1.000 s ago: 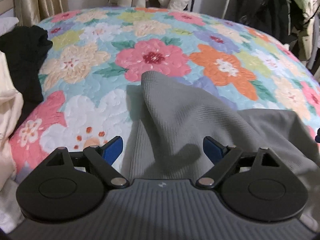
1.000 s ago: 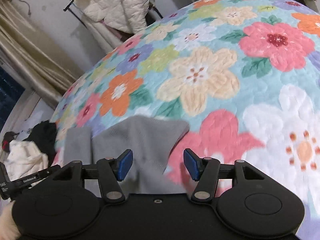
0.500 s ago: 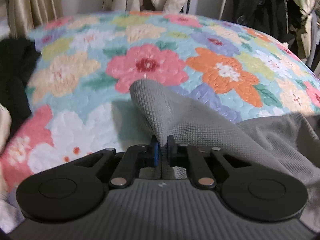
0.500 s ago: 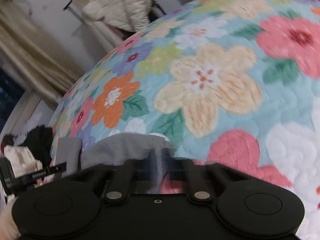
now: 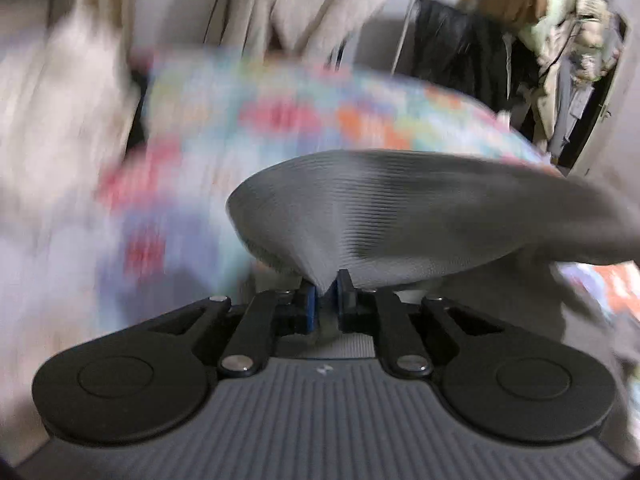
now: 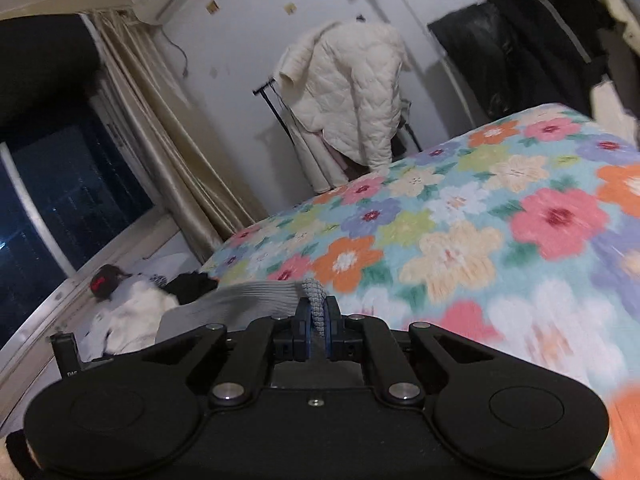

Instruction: Fold clothes

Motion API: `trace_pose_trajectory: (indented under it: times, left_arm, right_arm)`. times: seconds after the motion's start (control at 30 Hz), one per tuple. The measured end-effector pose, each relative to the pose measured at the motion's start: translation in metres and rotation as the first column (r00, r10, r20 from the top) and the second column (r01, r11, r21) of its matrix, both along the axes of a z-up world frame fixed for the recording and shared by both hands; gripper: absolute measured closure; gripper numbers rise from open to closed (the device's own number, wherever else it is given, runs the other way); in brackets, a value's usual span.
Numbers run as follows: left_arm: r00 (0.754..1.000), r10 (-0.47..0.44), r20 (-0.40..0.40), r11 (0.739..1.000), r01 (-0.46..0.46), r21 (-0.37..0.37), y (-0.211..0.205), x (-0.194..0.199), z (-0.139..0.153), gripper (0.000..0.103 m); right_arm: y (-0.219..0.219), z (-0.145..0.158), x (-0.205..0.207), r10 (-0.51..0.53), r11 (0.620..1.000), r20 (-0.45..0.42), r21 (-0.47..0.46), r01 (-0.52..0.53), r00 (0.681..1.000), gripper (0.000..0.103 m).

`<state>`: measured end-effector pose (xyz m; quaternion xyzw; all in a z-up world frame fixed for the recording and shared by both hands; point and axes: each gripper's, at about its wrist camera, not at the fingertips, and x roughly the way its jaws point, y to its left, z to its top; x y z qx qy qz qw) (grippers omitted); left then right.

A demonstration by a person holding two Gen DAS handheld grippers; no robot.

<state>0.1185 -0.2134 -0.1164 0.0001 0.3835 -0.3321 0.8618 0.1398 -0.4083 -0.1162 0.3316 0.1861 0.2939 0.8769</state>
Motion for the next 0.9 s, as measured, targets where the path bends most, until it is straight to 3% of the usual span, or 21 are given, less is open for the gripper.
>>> trace_pose_trajectory:
  times: [0.07, 0.17, 0.27, 0.3, 0.4, 0.5, 0.63, 0.7, 0.77, 0.9]
  left_arm:
    - [0.998, 0.022, -0.063, 1.000, -0.022, -0.004, 0.032, -0.027, -0.009, 0.093]
    - [0.999, 0.045, 0.030, 0.999, -0.046, 0.025, 0.063, -0.057, 0.004, 0.093]
    - [0.996, 0.086, 0.001, 0.996, -0.086, -0.032, 0.084, -0.067, 0.016, 0.092]
    - [0.995, 0.091, -0.030, 0.994, -0.093, -0.062, 0.089, -0.067, 0.019, 0.086]
    - [0.992, 0.097, -0.081, 0.991, -0.103, -0.083, 0.091, -0.068, 0.018, 0.043]
    - [0.989, 0.085, -0.122, 0.993, -0.095, -0.076, 0.086, -0.070, 0.008, 0.037]
    - [0.983, 0.080, -0.166, 0.997, -0.080, 0.005, 0.074, -0.070, -0.012, 0.031]
    - [0.981, 0.068, -0.179, 0.996, -0.058, 0.062, 0.068, -0.071, -0.019, 0.031]
    - [0.982, 0.050, -0.181, 0.992, -0.028, 0.126, 0.063, -0.073, -0.025, 0.031]
    - [0.996, 0.047, -0.076, 0.968, -0.026, 0.251, 0.074, -0.084, -0.009, 0.031]
  right_arm:
    - [-0.004, -0.024, -0.054, -0.006, 1.000, -0.055, -0.004, 0.006, 0.998, 0.095]
    - [-0.001, -0.069, -0.114, -0.049, 0.998, -0.189, -0.040, 0.042, 0.981, 0.095]
    - [0.003, -0.102, -0.147, -0.076, 0.997, -0.274, -0.017, 0.074, 0.959, 0.095]
    - [0.006, -0.108, -0.154, -0.087, 0.996, -0.287, -0.017, 0.086, 0.954, 0.095]
    - [0.013, -0.109, -0.168, -0.113, 0.994, -0.270, -0.030, 0.109, 0.956, 0.094]
    - [0.023, -0.103, -0.169, -0.130, 0.988, -0.242, -0.108, 0.106, 0.962, 0.091]
    - [0.032, -0.101, -0.170, -0.096, 0.993, -0.255, -0.088, 0.076, 0.962, 0.083]
    - [0.032, -0.109, -0.175, -0.063, 0.998, -0.285, -0.021, 0.059, 0.956, 0.060]
    - [0.031, -0.116, -0.181, -0.030, 0.999, -0.322, 0.026, 0.041, 0.946, 0.057]
    - [0.014, -0.108, -0.207, 0.077, 0.994, -0.385, 0.097, -0.043, 0.920, 0.056]
